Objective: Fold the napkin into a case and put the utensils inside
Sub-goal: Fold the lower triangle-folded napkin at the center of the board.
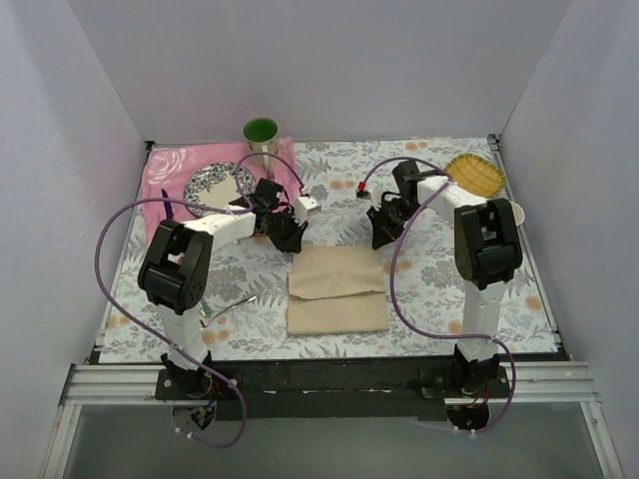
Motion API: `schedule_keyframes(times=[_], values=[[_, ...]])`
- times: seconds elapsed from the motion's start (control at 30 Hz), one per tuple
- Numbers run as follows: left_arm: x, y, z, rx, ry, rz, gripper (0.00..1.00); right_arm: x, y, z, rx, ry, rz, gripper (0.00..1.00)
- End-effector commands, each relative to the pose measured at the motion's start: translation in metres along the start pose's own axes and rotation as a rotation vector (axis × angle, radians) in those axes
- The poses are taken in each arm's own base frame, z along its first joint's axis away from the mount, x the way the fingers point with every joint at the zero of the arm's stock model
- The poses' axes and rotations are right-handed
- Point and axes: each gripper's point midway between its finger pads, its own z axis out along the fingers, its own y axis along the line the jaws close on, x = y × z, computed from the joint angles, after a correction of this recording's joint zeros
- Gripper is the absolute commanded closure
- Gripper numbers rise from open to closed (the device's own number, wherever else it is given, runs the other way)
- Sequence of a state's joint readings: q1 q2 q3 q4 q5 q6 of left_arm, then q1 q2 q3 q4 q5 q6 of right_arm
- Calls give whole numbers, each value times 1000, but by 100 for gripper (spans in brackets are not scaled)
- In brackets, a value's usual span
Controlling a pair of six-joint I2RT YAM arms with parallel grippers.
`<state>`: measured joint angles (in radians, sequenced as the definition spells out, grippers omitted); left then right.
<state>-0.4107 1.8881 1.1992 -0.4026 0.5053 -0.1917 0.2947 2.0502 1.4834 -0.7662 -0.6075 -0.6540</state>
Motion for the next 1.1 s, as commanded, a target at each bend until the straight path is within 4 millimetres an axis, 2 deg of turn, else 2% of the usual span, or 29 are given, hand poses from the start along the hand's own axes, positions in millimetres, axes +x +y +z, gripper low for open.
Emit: schedule_keyframes(times=[0.0, 0.13, 0.27, 0.4, 0.67, 0.8, 1.0, 1.07], values=[[-37, -12, -34, -17, -127, 71, 100, -29, 22, -29, -21, -75, -73, 99], [-35, -22, -45, -7, -137, 99, 100, -30, 36, -39, -40, -85, -92, 99], [-28, -37, -55, 30, -140, 134, 99, -20, 55, -45, -72, -67, -112, 99], [-20, -48, -64, 38, -140, 177, 97, -5, 70, -42, -93, -45, -138, 99], [-1, -75, -65, 80, -111, 274, 94, 10, 94, -31, -129, 6, -185, 99], [7, -86, -62, 70, -96, 378, 91, 15, 100, -30, -128, 14, -209, 99], [20, -94, -61, 67, -79, 427, 81, 21, 115, -32, -147, 24, -243, 99], [18, -97, -65, 69, -95, 438, 76, 23, 119, -31, -152, 27, -255, 99]])
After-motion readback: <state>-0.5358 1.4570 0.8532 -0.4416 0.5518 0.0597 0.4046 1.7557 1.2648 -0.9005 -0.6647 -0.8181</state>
